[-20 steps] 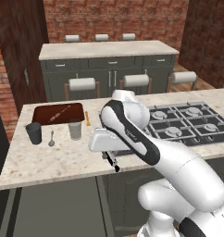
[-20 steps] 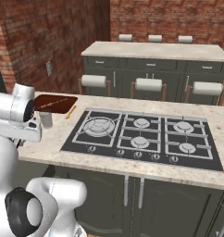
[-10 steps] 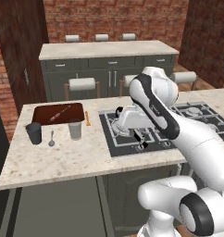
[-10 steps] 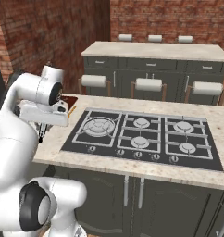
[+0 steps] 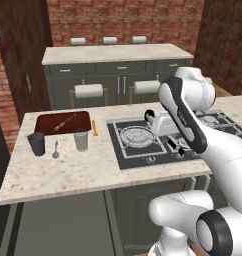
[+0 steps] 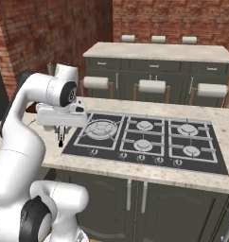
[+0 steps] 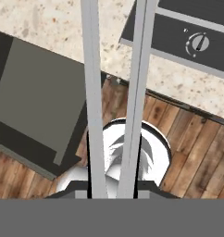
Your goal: Take the tongs from the drawer on the left and place them on the dining counter next to the tray containing the kebab skewer.
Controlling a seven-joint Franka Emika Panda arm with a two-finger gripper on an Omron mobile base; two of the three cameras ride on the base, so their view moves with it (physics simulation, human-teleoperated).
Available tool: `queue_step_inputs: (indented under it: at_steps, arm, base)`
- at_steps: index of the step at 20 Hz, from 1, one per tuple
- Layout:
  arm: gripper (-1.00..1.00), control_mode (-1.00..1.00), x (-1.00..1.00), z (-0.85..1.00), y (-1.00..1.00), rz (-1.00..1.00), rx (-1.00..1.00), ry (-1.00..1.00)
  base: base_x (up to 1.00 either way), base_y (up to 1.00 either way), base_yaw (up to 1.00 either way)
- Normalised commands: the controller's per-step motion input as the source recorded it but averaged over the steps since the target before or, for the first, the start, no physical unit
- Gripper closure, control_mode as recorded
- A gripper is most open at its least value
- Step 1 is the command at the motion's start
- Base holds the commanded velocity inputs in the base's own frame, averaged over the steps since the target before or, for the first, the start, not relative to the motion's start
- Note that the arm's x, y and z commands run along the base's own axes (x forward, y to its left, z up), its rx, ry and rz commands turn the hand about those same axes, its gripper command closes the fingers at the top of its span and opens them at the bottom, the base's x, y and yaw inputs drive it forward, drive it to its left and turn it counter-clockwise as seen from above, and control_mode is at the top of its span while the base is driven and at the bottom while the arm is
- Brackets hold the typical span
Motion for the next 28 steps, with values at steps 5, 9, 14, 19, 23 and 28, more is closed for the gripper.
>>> queue_step_inputs:
  at_steps: [5,9,14,19,23,28]
  arm:
    - [1.00,-1.00,-0.08,0.26,-0.19,0.00,-0.07,-0.05]
    - [1.00,-1.00,-0.06,0.01,-0.03,0.00,0.01,-0.01]
    - [1.00,-1.00,-0.03,0.00,0.00,0.00,0.00,0.00]
    - [1.00,1.00,-0.09,0.00,0.00,0.00,0.00,-0.01]
    - [1.00,1.00,0.00,0.00,0.00,0.00,0.00,0.00]
    - [1.00,1.00,0.00,0.00,0.00,0.00,0.00,0.00]
  base:
    - [0.00,0.00,0.00]
    - [0.00,0.00,0.00]
    - [0.00,0.00,0.00]
    - [-0.39,-0.12,-0.05]
    - [-0.94,-0.43,-0.20]
    - [-0.81,-0.67,-0.30]
